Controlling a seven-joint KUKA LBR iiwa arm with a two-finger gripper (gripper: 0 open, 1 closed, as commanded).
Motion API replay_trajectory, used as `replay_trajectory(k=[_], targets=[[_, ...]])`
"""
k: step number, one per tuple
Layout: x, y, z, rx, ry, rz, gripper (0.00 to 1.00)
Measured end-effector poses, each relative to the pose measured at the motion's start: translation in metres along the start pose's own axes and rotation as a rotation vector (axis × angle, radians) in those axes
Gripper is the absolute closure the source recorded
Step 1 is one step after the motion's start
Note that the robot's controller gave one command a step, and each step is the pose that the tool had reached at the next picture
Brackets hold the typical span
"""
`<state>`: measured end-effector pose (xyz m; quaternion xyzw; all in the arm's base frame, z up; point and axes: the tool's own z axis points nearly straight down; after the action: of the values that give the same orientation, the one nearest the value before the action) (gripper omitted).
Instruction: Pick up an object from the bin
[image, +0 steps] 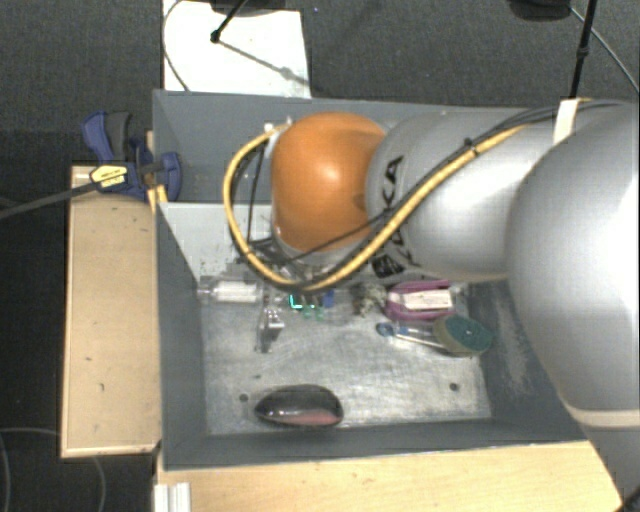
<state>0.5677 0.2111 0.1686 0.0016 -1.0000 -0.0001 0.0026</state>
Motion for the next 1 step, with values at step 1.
replay_trajectory(k=[1], targets=[[-0.0020, 0.0012, 0.0066, 0.001, -0.005, -0.404, 0.00]])
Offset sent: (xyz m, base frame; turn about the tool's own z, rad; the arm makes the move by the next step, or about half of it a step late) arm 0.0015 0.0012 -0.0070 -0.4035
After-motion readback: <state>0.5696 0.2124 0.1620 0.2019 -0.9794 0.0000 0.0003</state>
